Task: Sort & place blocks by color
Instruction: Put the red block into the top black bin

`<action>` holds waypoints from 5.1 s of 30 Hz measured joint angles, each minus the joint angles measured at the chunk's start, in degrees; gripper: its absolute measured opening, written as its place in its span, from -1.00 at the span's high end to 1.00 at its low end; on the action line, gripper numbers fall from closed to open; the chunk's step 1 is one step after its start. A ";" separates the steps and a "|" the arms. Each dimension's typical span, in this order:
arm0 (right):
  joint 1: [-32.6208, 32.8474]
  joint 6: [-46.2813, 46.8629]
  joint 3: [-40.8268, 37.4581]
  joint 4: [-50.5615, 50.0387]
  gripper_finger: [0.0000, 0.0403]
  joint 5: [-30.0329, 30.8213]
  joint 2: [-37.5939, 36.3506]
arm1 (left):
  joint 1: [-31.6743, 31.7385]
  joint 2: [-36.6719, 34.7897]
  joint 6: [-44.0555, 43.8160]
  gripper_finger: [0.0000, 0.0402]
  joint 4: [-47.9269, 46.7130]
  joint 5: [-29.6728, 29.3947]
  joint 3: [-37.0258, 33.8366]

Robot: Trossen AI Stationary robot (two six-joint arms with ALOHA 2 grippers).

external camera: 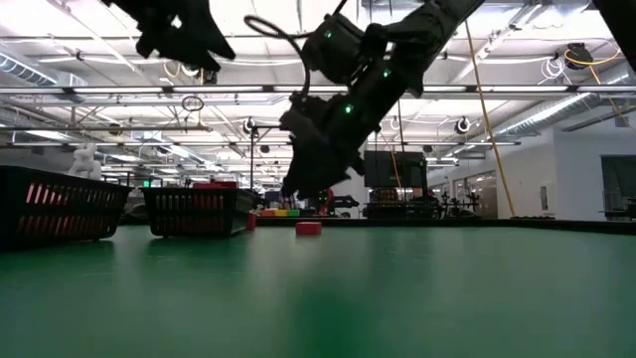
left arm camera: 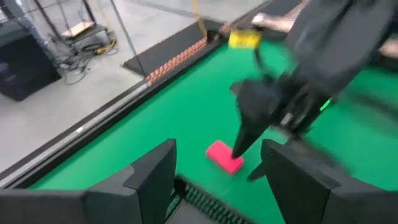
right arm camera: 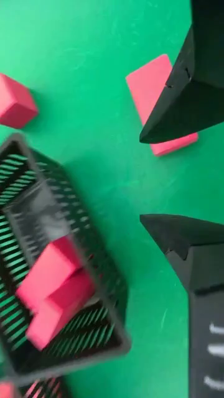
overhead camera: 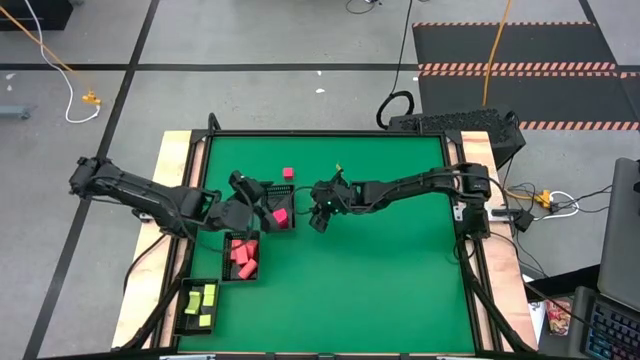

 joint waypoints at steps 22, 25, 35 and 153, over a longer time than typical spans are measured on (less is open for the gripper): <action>-3.43 -1.00 -1.83 2.18 -0.51 6.28 2.65 | -2.97 -0.73 -0.20 -0.18 0.20 -1.84 0.03; -4.20 -0.33 -3.62 2.45 -0.50 6.27 2.62 | -2.97 -0.73 -0.28 -0.18 0.20 -1.84 0.03; -4.58 -3.55 -7.93 2.32 -0.50 6.46 2.28 | -3.00 -0.71 -0.29 -0.18 0.02 -1.83 0.03; 8.32 1.86 -19.15 46.85 0.41 -37.43 -8.36 | -9.66 26.48 66.00 -0.01 36.70 21.74 0.06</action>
